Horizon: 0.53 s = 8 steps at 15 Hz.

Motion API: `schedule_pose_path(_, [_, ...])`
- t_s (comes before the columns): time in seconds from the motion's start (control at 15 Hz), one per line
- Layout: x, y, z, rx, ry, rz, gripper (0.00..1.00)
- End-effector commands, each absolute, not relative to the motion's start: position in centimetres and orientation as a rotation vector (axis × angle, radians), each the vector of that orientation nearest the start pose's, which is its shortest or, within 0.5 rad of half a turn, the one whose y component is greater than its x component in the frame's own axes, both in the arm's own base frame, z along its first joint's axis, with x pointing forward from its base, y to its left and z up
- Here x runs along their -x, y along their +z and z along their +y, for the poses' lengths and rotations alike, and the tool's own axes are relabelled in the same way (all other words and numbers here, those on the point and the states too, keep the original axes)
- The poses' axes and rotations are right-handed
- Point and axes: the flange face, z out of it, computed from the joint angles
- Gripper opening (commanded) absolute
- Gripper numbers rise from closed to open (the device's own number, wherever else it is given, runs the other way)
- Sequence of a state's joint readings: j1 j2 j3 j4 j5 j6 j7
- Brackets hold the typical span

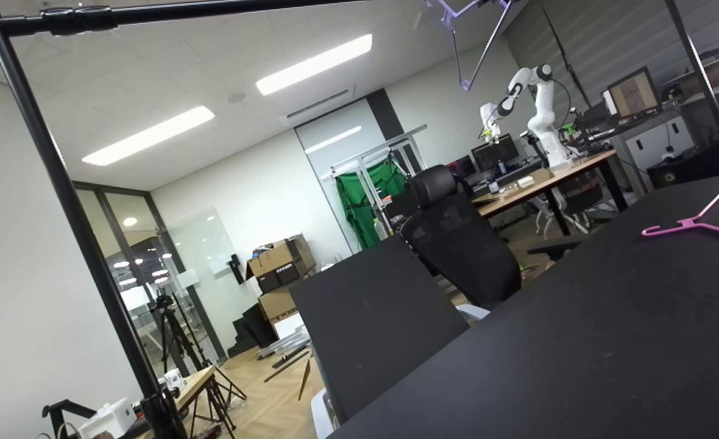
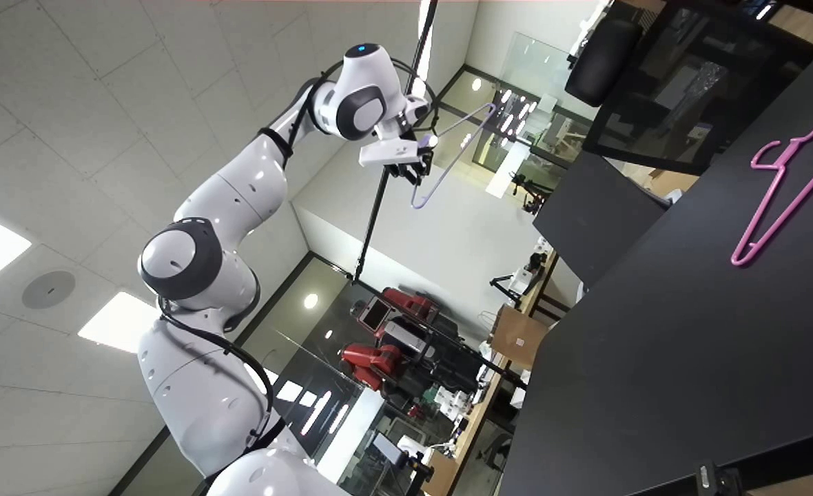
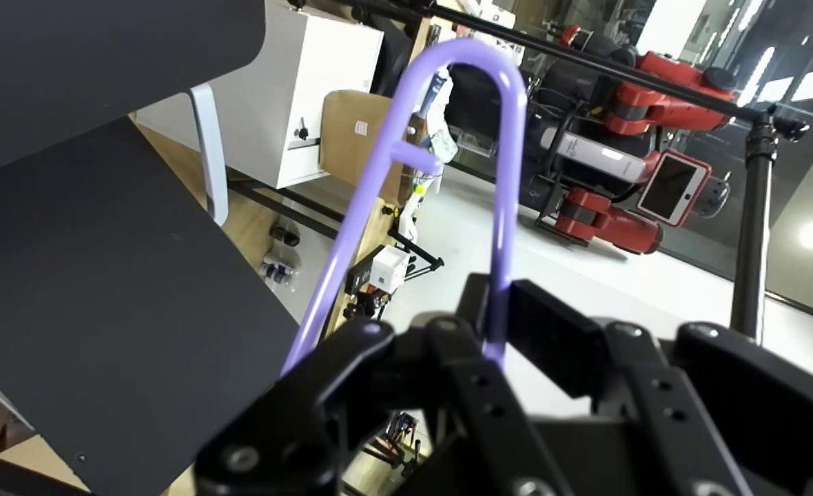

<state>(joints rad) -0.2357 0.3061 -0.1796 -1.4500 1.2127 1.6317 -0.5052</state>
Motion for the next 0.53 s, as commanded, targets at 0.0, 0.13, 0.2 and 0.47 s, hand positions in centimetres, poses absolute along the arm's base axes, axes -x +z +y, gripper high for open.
schedule_pose_path(0.0, [-63.94, 57.71, -15.91, 1.976, -0.424, -0.041, 0.04])
schedule_pose_path(0.13, [-63.71, 57.92, -15.75, 1.936, -0.412, -0.131, 0.04])
schedule_pose_path(0.2, [-63.75, 57.95, -15.67, 1.913, -0.429, -0.173, 0.04])
schedule_pose_path(0.47, [-64.61, 58.05, -15.84, 1.840, -0.554, -0.269, 0.04])
